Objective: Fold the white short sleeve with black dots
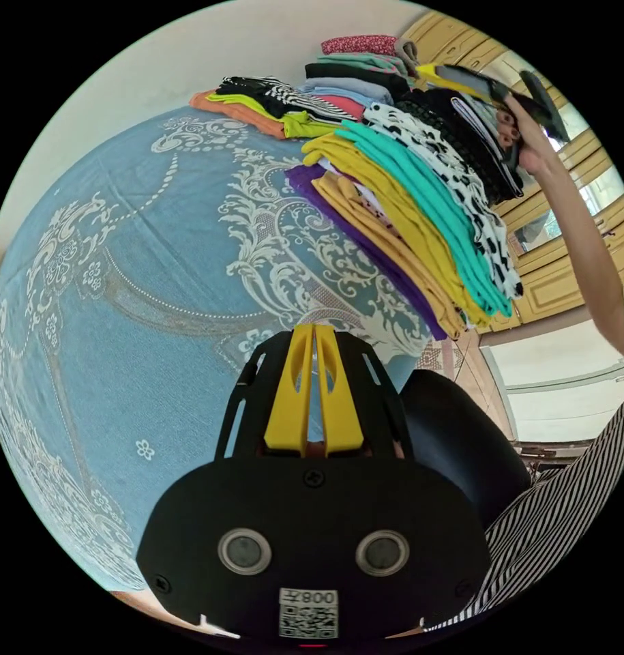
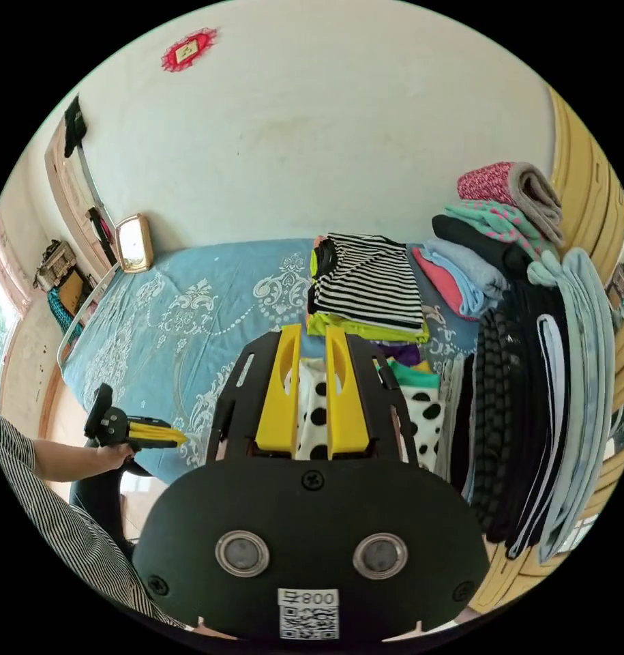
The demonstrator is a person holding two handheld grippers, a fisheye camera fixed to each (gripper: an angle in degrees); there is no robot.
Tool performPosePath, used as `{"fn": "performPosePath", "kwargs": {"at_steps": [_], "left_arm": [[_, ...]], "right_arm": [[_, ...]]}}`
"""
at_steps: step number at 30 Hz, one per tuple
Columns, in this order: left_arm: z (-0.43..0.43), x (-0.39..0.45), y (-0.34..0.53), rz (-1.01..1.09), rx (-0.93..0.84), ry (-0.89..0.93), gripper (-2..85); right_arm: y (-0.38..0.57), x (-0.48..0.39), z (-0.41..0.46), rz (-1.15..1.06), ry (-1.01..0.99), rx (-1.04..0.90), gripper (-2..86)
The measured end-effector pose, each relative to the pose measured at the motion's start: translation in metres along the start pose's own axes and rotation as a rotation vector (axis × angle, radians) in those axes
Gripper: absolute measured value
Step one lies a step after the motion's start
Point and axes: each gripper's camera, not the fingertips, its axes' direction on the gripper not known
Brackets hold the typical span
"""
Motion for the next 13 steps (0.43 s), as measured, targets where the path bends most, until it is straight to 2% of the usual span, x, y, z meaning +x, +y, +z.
{"fn": "performPosePath", "kwargs": {"at_steps": [5,13], "left_arm": [[-0.016,-0.01,0.021,-0.009,0.073,0.04,0.2],[-0.057,-0.015,0.034,0.032,0.132,0.063,0.2]], "right_arm": [[-0.115,0.007,0.123,-0.039,0.013,-0.063,7.6],[-0.22,0.043,0.299,0.045,0.052,-0.136,9.4]]}}
